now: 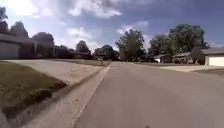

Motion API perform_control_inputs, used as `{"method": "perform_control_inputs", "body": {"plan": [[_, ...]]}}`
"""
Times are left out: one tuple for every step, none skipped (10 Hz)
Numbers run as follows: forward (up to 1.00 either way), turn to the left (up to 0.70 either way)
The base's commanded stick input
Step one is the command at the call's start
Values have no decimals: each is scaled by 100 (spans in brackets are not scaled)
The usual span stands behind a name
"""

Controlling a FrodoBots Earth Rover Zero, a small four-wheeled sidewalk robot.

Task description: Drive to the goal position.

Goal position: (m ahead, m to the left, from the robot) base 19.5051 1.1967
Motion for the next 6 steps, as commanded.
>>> {"method": "perform_control_inputs", "body": {"plan": [[100,0],[100,0],[100,0],[100,0],[100,0],[100,0]]}}
